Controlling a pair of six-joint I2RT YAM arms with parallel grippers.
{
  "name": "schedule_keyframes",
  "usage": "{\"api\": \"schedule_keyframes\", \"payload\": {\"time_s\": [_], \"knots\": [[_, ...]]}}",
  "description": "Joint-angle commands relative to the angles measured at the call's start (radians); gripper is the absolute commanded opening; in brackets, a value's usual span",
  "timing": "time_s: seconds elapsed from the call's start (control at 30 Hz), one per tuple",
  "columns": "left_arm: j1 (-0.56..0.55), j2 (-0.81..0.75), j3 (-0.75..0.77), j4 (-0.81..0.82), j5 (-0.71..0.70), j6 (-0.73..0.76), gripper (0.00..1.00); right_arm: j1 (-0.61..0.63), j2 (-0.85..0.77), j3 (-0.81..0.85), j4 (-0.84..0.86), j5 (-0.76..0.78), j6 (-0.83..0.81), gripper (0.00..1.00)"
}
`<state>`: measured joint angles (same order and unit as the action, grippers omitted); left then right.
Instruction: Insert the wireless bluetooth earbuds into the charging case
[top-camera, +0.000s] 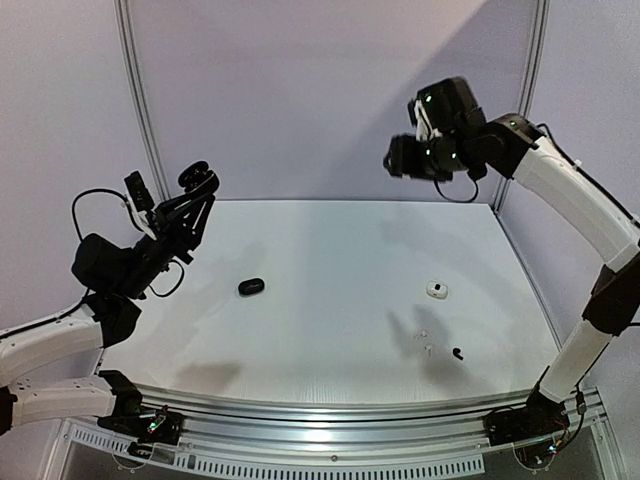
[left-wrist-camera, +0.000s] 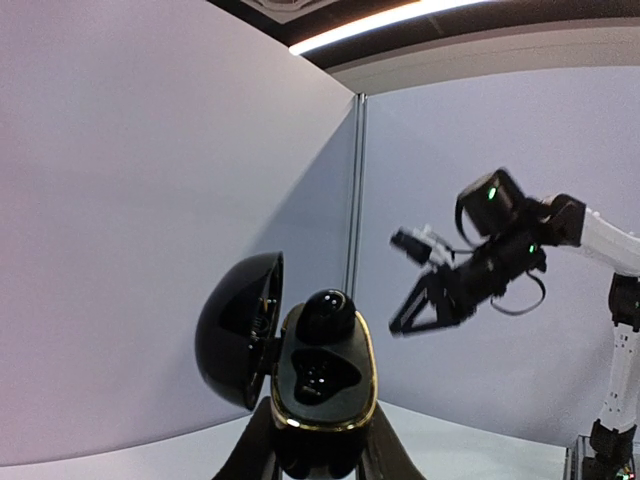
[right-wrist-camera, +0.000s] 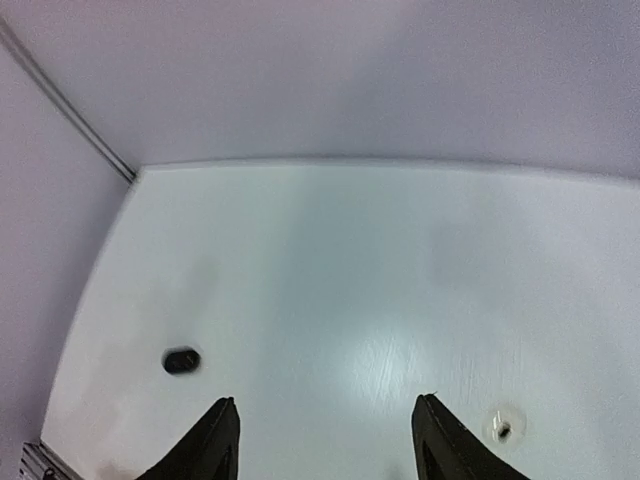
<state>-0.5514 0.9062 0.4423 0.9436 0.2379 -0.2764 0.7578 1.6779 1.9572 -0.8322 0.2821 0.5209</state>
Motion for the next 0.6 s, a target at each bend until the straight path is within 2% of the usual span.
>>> {"api": "schedule_keyframes", "payload": {"time_s": [0.0,0.23,0.37,0.57], "knots": [[0.004,-0.039,-0.021,-0.027,-0.011,0.019,0.00,-0.019,0.027,-0.147,-0.437,-0.042,0.128,0.64],[0.005,-0.092,-0.037,-0.045,-0.004,0.029,0.00,-0.105,0.031,-0.441,-0.516,-0.147,0.080,0.69],[0.008,-0.123,-0.047,-0.055,0.001,0.035,0.00,-0.151,0.022,-0.602,-0.487,-0.190,0.060,0.70],[0.010,-0.142,-0.050,-0.065,0.012,0.036,0.00,-0.199,0.022,-0.756,-0.401,-0.311,-0.012,0.62]]}}
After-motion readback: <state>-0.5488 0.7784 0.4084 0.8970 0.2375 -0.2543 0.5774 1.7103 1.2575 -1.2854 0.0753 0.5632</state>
